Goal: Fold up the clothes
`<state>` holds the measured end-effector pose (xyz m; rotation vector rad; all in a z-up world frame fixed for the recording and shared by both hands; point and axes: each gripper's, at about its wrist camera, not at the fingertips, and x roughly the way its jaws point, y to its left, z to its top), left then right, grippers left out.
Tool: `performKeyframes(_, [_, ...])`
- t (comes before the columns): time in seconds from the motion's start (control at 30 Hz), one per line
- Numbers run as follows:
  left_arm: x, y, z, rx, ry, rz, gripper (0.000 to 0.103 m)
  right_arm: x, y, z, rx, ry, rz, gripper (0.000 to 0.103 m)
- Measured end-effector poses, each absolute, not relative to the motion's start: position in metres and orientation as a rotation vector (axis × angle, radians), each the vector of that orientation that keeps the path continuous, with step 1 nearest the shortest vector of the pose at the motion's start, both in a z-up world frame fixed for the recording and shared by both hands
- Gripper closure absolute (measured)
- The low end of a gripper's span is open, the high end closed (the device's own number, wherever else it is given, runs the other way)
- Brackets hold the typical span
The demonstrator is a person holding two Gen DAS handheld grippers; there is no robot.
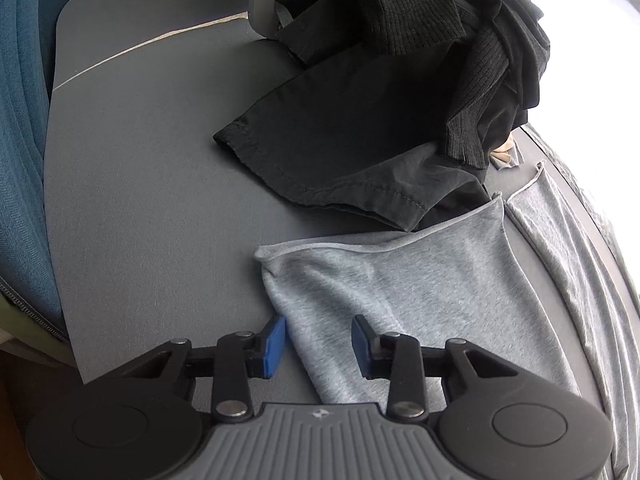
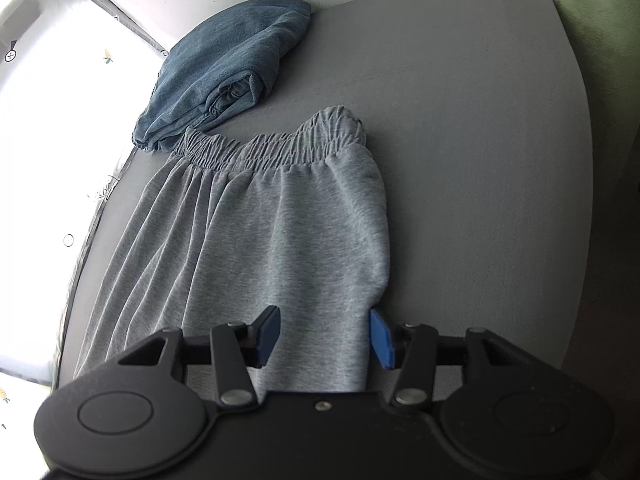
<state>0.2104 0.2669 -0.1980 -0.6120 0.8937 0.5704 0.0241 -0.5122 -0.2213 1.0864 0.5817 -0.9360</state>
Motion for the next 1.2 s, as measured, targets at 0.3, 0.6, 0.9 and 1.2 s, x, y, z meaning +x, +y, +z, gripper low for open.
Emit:
performKeyframes(0.3, [0.229,0.254,-0.199,-0.458,0.934,0.597,0.066,0.042,-0.514,-0.218,0.972,0.681,-0.959,0.054])
performKeyframes(0.6, [0.219,0.267,-0.193,-0.509,0.915,0.689,0.103,0.045,-0.516,-0.209,0.906,0.660,-0.921,0.102])
performKeyframes(0.9, [0.213,0.248,-0.133,-0.506,0.715,0.679,0.103,0.028,-0.521,-0.173,0.965,0.488,-0.878,0.103])
performKeyframes(1.2, [0.231,0.224,-0.078,-0.462,0.586,0.641,0.103,0.032,-0.522,-0.132,0.905,0.396,-0.857,0.103])
